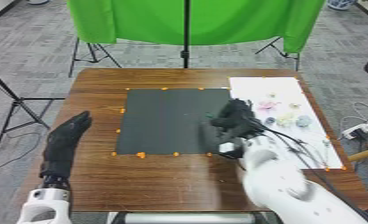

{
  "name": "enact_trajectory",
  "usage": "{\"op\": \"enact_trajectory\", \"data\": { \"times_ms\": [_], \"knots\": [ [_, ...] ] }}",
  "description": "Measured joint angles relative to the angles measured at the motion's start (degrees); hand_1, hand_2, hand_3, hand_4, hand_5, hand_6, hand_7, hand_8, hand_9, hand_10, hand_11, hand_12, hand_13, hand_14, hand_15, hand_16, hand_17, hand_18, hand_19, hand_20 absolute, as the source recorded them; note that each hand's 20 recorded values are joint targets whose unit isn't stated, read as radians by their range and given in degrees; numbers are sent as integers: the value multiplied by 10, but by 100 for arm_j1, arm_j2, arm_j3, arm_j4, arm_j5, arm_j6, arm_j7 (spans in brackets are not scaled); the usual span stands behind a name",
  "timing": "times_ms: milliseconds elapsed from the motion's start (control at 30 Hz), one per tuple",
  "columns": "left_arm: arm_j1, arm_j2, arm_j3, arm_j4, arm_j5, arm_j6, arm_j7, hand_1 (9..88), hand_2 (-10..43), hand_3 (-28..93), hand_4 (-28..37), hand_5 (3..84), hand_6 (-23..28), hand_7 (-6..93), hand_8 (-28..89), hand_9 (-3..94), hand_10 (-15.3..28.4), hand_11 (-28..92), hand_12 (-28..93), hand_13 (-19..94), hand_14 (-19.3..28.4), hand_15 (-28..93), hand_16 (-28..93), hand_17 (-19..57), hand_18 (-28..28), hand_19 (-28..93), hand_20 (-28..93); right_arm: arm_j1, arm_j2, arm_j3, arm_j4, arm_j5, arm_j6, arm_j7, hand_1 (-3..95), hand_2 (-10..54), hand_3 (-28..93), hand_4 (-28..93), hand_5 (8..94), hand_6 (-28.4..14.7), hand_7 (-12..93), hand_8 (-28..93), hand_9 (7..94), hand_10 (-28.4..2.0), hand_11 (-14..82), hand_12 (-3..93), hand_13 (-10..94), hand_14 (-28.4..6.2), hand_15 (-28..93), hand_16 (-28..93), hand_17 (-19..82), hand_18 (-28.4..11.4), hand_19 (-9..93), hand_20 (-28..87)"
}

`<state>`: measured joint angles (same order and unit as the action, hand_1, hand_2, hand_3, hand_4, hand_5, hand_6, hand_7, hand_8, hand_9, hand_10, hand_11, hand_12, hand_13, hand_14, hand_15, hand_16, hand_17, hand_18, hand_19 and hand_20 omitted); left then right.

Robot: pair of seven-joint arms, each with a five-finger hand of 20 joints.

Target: Arrange flowers

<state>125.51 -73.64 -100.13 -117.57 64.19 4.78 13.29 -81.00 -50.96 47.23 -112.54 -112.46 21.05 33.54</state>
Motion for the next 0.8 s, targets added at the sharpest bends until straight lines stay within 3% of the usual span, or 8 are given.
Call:
{"op": "enact_trajectory", "data": {
  "times_ms": [133,367,500,533,567,600,633,800],
  "knots": [
    [19,26,-20,80,-132,14,10,221,-31,662,-247,458,35,106,-38,410,122,121,161,281,153,105,57,6,129,18,184,940,-420,-950,603,207,-57,-77,870,-88,-282,494,865,-5,226,194,915,-110,335,292,937,-23,561,303,670,-110,932,547],
    [18,69,9,108,-121,-34,6,227,-36,664,-242,457,35,108,-38,411,121,124,163,283,156,118,54,2,133,27,185,2068,-1197,-1984,1364,596,-106,-60,865,-88,-281,495,866,-7,226,189,913,-114,337,286,937,-24,558,302,670,-109,932,546],
    [10,101,59,108,-115,-67,2,233,-42,664,-233,456,35,107,-38,411,121,126,164,283,156,121,54,0,135,31,185,2462,-1558,-2300,1705,727,-175,-39,788,-95,-280,444,858,-19,210,169,900,-129,330,236,937,-31,529,307,667,-103,932,513],
    [7,107,66,109,-112,-88,-1,234,-43,665,-231,455,35,107,-38,411,120,126,164,283,156,121,54,0,135,31,185,2517,-1626,-2324,1748,767,-251,-30,749,-95,-236,430,854,-18,212,152,899,-132,326,235,937,-31,520,313,665,-103,932,504],
    [5,110,69,109,-108,-112,-4,235,-46,665,-228,455,35,106,-38,411,121,126,164,283,156,121,54,0,135,31,184,2547,-1674,-2323,1757,799,-359,-20,586,-95,161,166,845,-18,227,104,898,-136,323,231,935,-32,516,324,659,-100,932,495],
    [3,110,69,109,-102,-136,-6,235,-49,666,-226,453,35,105,-38,411,120,126,164,282,157,121,54,-1,136,32,184,2564,-1707,-2315,1753,825,-494,-17,457,-95,449,-55,848,-19,218,-2,895,-139,315,231,935,-35,506,324,658,-103,932,486],
    [2,110,69,109,-96,-160,-6,236,-51,666,-224,453,36,105,-38,410,120,126,165,282,157,122,55,-1,136,32,184,2567,-1727,-2302,1742,848,-641,-16,392,-95,554,-145,845,-22,213,-49,892,-143,310,230,932,-40,501,324,654,-104,932,481],
    [7,110,60,109,-84,-246,-13,239,-61,667,-215,452,36,104,-37,409,120,125,165,284,156,124,57,-3,137,34,185,2511,-1719,-2277,1658,874,-1011,-35,302,-95,551,-180,821,-35,182,-79,875,-150,309,231,921,-49,498,321,644,-109,932,464]
  ]
}}
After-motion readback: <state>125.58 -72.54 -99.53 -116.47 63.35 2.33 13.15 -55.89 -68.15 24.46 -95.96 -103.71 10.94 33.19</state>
